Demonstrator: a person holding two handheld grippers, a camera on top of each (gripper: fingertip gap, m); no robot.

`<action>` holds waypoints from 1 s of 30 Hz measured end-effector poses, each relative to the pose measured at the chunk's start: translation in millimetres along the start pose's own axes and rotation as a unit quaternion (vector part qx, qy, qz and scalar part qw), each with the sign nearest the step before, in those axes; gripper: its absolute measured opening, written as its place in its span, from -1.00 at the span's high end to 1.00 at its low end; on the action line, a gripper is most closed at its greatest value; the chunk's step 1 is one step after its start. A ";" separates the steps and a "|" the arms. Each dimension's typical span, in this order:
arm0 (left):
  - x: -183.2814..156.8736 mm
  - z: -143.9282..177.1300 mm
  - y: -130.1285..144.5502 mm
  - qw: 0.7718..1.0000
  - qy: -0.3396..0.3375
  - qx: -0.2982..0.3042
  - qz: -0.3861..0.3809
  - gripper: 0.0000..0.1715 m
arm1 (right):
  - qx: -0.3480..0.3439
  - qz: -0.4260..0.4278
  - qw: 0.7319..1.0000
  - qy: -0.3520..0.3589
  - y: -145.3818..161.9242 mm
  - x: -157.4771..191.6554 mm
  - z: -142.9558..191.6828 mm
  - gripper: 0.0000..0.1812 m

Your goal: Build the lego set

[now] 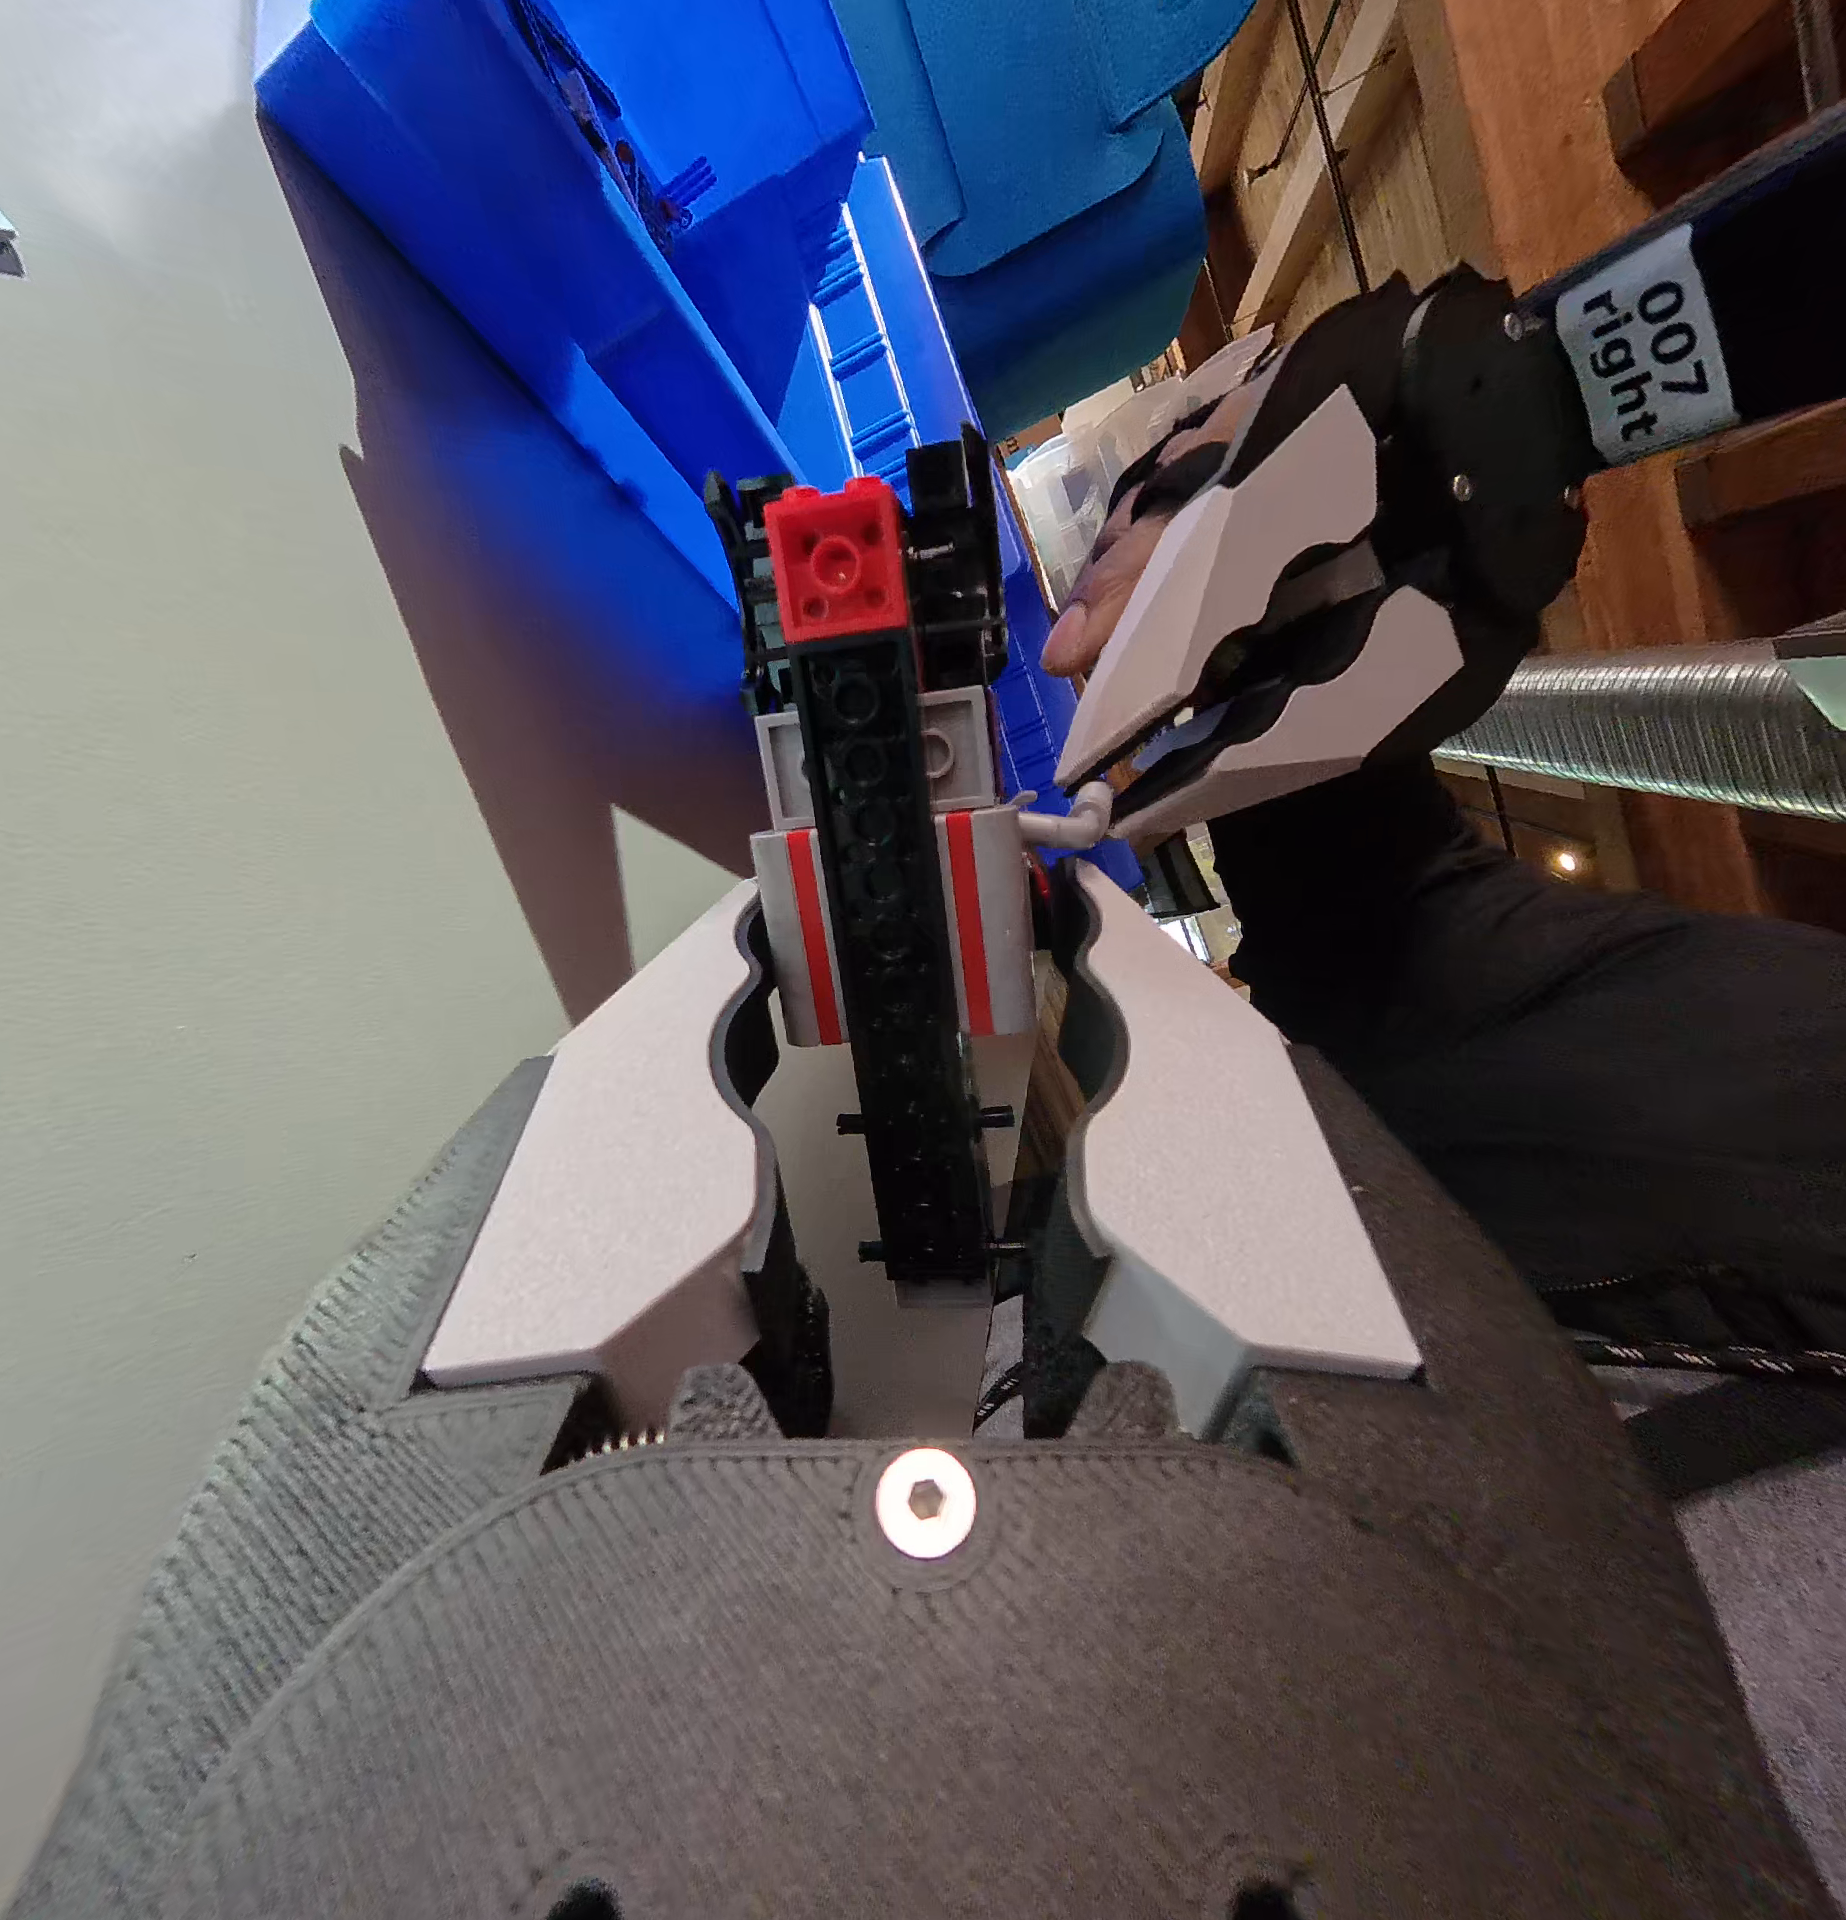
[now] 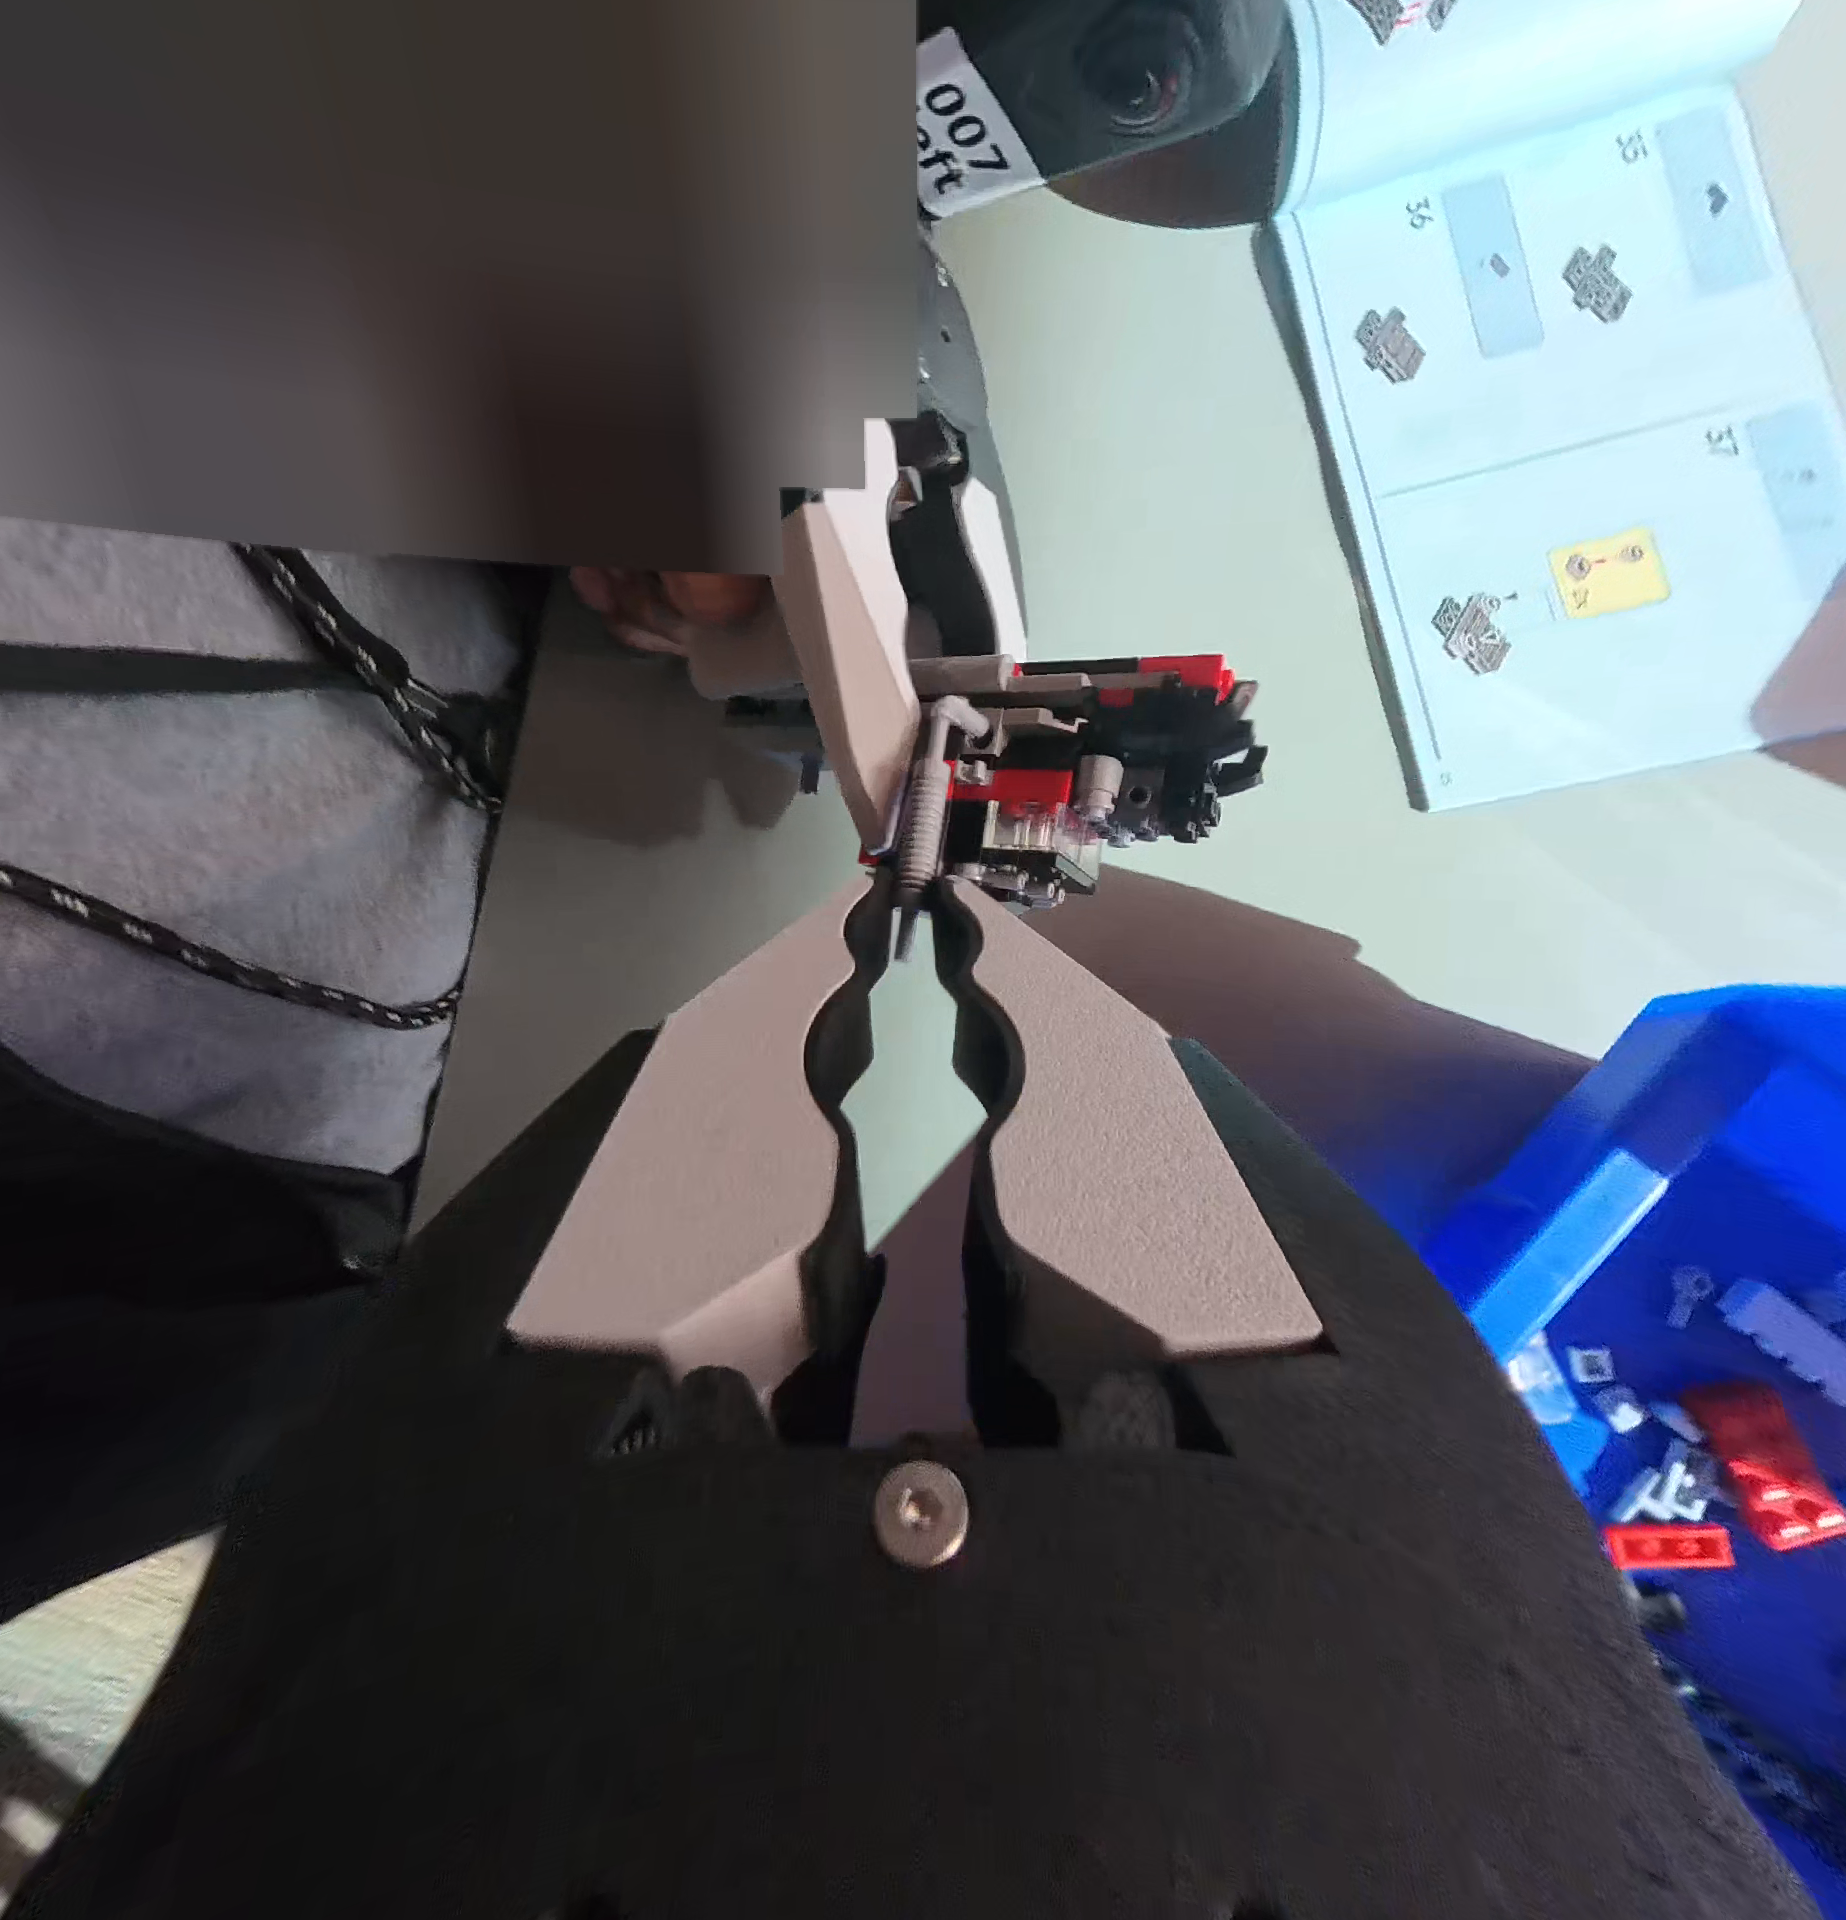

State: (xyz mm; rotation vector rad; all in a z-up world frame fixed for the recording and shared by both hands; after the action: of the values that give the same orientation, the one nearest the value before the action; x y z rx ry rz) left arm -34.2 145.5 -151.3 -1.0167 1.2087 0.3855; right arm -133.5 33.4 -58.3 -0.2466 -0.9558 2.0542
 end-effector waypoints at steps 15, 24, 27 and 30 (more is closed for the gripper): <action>0.3 -0.4 0.2 1.000 0.002 0.002 0.001 0.38 | 0.005 -0.087 0.996 -0.037 6.7 -3.9 -4.1 0.91; 0.6 0.1 -0.4 1.000 0.002 -0.001 0.003 0.38 | 0.027 -0.070 0.997 -0.006 9.5 -5.6 -8.8 0.91; 0.4 -0.1 -0.1 1.000 0.001 0.000 0.001 0.38 | 0.029 -0.062 0.998 -0.001 8.6 -3.5 -11.1 0.91; 0.5 0.1 -0.4 1.000 0.001 -0.001 0.002 0.38 | 0.032 -0.055 0.998 0.006 7.5 -3.0 -11.4 0.91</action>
State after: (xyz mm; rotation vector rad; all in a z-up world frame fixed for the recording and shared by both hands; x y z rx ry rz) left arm -33.7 145.3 -151.6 -1.0163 1.2127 0.3890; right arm -130.7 34.6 -72.0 -0.1673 -0.8765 1.9760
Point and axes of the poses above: each gripper's, where its closed fingertips meet, z back along the fingers, y out of its underside, x = y × z across the jaws, the point moved 9 cm from there along z, back along the fingers, and after that the axes turned 6 degrees about -x, right-handed, at the moved point
